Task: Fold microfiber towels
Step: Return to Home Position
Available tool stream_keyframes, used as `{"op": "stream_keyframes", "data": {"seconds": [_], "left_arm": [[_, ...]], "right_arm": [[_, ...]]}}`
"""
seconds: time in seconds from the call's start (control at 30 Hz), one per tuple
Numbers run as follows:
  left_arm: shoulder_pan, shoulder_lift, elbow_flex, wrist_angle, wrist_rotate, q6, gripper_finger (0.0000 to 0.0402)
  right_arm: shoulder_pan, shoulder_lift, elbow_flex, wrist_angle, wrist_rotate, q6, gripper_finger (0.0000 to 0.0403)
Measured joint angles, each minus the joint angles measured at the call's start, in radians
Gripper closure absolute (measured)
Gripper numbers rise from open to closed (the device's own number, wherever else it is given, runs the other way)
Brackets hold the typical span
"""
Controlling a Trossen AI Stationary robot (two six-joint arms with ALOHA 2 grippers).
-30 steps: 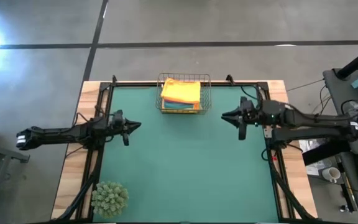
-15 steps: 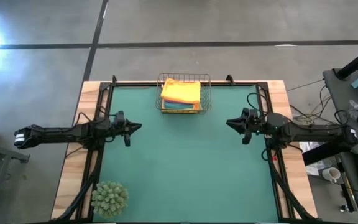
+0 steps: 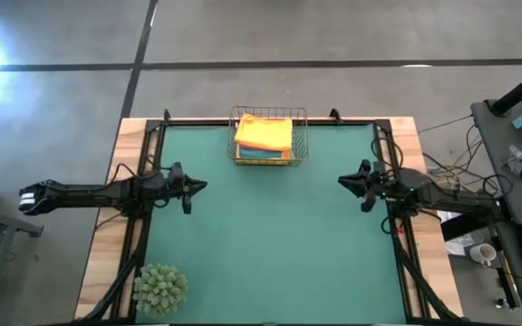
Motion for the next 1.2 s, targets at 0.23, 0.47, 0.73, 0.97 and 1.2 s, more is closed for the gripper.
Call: {"op": "stream_keyframes", "data": {"seconds": [0.23, 0.47, 0.73, 0.97, 1.2], "left_arm": [[0.0, 0.025, 0.0, 0.004, 0.0, 0.0, 0.0402], [0.0, 0.055, 0.0, 0.004, 0.0, 0.0, 0.0401], [0.0, 0.095, 0.0, 0.004, 0.0, 0.0, 0.0402], [0.0, 0.131, 0.0, 0.004, 0.0, 0.0, 0.0402], [0.0, 0.177, 0.0, 0.005, 0.0, 0.0, 0.0402]], "right_arm": [[0.0, 0.012, 0.011, -0.051, 0.099, -0.061, 0.036], [0.0, 0.02, 0.011, -0.041, 0.218, -0.109, 0.036], [0.0, 0.034, 0.011, -0.044, 0.219, -0.195, 0.036], [0.0, 0.035, 0.011, -0.038, 0.22, -0.435, 0.036], [0.0, 0.033, 0.013, -0.041, 0.22, -0.424, 0.036]]}}
